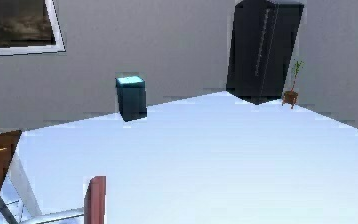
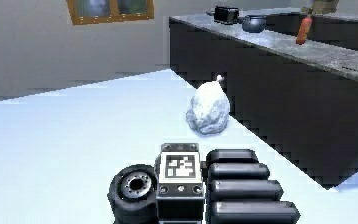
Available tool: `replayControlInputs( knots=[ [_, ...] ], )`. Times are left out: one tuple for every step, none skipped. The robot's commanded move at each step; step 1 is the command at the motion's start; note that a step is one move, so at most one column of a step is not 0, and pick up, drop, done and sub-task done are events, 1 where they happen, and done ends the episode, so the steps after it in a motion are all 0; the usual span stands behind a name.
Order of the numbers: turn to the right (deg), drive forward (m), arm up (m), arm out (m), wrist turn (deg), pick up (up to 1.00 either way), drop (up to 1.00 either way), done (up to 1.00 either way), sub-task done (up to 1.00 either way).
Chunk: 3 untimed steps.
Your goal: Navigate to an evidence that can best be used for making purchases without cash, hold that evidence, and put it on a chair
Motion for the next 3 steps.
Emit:
replayControlInputs(
  knots=[
    [6.0, 0.00, 0.00, 0.00, 0.0, 0.00, 0.00, 0.00, 0.00],
    [0.0, 0.10, 0.00, 0.00, 0.0, 0.00, 0.00, 0.00, 0.00],
    [-3.0, 0.00, 0.00, 0.00, 0.0, 0.00, 0.00, 0.00, 0.00]
  ],
)
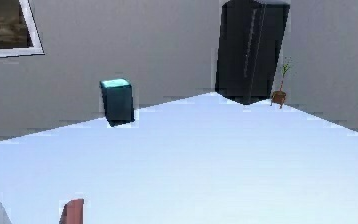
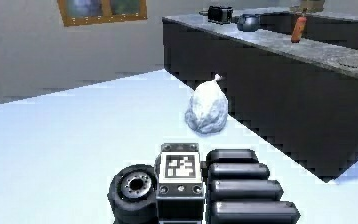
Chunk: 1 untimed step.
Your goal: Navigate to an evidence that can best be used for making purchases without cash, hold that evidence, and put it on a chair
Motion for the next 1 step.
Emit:
replayControlInputs(
  knots=[
    [0.0, 0.40, 0.00, 0.00, 0.0, 0.00, 0.00, 0.00, 0.00]
  ],
)
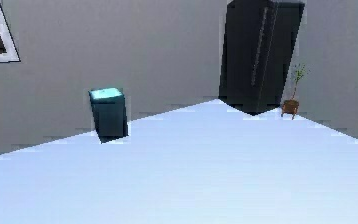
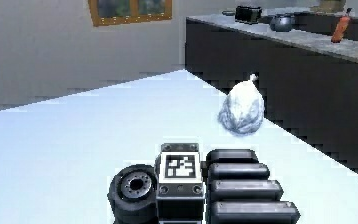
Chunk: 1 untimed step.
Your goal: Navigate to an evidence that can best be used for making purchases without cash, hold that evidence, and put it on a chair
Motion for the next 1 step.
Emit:
replayControlInputs(
  knots=[
    [-27.0, 0.00, 0.00, 0.00, 0.0, 0.00, 0.00, 0.00, 0.00]
  ],
)
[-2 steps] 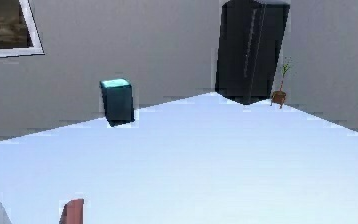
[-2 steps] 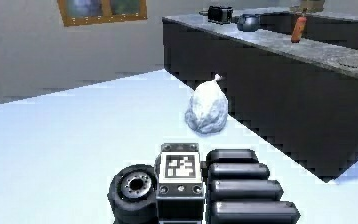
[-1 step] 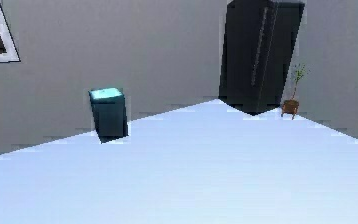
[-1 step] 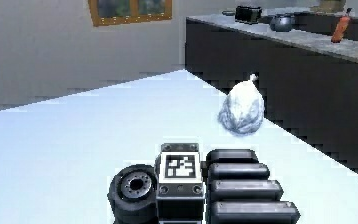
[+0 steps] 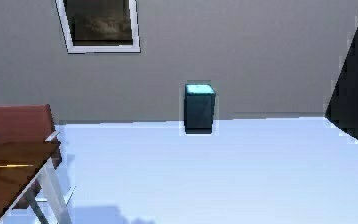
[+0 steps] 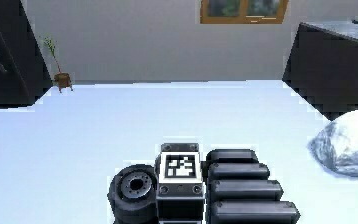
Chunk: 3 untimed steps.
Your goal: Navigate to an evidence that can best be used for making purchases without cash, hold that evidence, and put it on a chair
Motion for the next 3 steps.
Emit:
replayControlInputs(
  knots=[
    [0.0, 0.45, 0.00, 0.00, 0.0, 0.00, 0.00, 0.00, 0.00],
    [-45.0, 0.00, 0.00, 0.00, 0.0, 0.00, 0.00, 0.00, 0.00],
    [-3.0, 0.00, 0.00, 0.00, 0.0, 0.00, 0.00, 0.00, 0.00]
  ],
)
